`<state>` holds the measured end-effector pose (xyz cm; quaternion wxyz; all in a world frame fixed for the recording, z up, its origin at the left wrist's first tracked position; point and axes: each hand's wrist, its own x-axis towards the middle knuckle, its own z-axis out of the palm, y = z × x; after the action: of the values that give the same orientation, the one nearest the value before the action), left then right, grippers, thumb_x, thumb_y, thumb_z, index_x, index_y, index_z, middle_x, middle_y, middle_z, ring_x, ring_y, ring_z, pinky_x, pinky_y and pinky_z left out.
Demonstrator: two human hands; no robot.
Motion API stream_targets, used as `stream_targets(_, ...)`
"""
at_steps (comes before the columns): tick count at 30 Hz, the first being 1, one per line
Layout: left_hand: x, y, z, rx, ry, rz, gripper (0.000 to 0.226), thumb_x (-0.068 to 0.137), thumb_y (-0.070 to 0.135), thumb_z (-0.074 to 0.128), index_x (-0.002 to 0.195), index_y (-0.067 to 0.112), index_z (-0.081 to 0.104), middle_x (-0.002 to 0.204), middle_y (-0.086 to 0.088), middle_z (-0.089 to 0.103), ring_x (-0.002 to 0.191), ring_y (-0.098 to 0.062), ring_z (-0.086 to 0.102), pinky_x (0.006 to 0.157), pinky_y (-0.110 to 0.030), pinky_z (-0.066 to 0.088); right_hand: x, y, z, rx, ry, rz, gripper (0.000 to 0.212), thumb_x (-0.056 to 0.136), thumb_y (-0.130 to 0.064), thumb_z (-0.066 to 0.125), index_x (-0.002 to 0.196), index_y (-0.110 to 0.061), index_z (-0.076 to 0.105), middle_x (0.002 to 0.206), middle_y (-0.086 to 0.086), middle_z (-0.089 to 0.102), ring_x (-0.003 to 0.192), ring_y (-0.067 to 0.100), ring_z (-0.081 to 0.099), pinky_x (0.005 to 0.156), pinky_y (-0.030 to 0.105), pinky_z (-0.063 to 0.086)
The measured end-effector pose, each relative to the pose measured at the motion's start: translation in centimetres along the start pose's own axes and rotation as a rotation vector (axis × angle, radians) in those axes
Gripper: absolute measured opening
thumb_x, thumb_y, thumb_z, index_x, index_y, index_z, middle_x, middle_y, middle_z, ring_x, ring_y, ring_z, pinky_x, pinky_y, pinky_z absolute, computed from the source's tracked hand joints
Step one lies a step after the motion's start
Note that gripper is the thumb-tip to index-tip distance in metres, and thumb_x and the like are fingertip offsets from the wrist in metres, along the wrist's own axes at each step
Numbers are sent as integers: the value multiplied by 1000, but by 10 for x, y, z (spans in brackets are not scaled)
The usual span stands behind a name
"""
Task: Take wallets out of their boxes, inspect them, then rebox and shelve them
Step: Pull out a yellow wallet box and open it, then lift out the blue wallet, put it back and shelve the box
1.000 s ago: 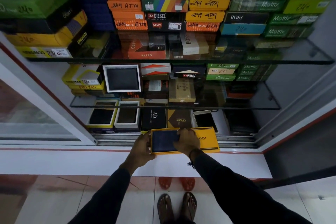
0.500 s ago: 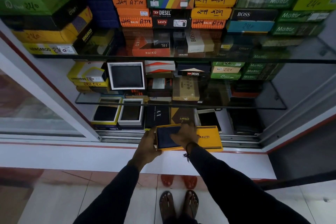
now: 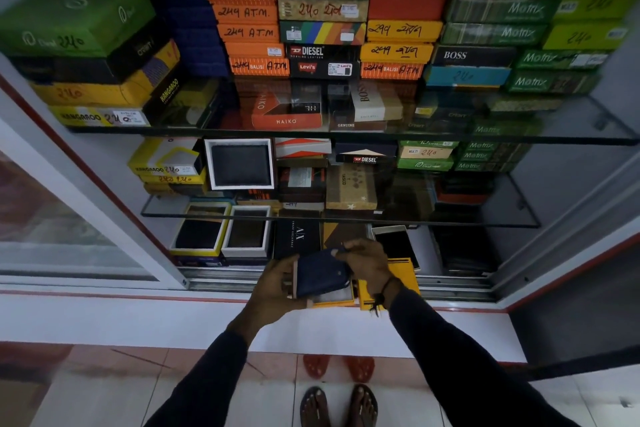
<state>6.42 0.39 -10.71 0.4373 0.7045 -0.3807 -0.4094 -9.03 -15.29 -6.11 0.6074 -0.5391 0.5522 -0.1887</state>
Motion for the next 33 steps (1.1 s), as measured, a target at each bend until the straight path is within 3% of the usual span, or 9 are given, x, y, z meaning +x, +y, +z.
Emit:
stream_targets(2,-3,15,-8,-144,-36,-32,99,45,25,100,133,27,56,133,-5,58,116,-28,62,84,-40,62,-9,-8,-22,166,-152,106,19,78,-9,79,94,-11,68,115,14,70,110,31,66,76,42,61)
stream_targets(6,-9,48,-12,-179,-111,6,80,62,11,93,132,28,58,124,-3,68,107,-29,65,84,-31,60,-24,-10,-49,276,-361,158,27,85,-15,73,109,-5,68,125,19,66,114,33,64,88,42,57)
stream_targets(12,-12,63,0,-529,-111,-68,79,56,36,91,125,10,63,101,-6,74,93,-23,66,79,-37,52,-30,2,-56,589,-469,247,45,91,-36,65,126,-9,60,129,19,65,119,33,64,97,42,55)
stream_targets(17,-7,64,21,-734,-80,-181,85,28,52,99,92,7,64,88,-9,69,78,-18,67,68,-32,52,-42,7,-40,697,-742,127,58,84,-23,74,134,0,53,130,20,63,119,33,63,98,39,55)
stream_targets(21,-11,67,16,-822,-185,-128,41,50,26,97,80,11,76,90,-12,66,79,-22,65,71,-32,53,-35,12,-44,728,-675,106,32,89,-12,64,119,-3,61,109,15,71,100,25,72,82,33,62)
stream_targets(23,-13,63,9,-886,-166,-147,44,46,24,99,78,8,73,84,-12,69,79,-25,66,73,-35,55,-28,16,-49,650,-635,90,30,97,-7,51,125,2,58,115,18,68,104,27,71,81,32,61)
stream_targets(25,-16,55,1,-910,-102,-151,52,52,23,97,90,4,68,88,-14,68,82,-27,67,72,-35,58,-25,11,-61,484,-564,29,27,94,-3,55,119,4,62,112,18,68,99,26,70,80,30,61)
stream_targets(29,-21,40,-4,-811,26,-159,18,80,17,74,94,5,73,90,-15,70,83,-28,65,71,-34,57,-30,-5,-87,218,-468,-48,30,86,-5,69,114,8,67,97,13,71,81,15,69,74,24,58)
stream_targets(33,-23,47,18,-728,117,-156,57,61,17,89,112,3,67,102,-10,75,93,-23,69,76,-30,58,-54,-14,-70,176,-369,-141,23,80,-5,76,100,5,74,87,12,74,72,14,68,65,23,58)
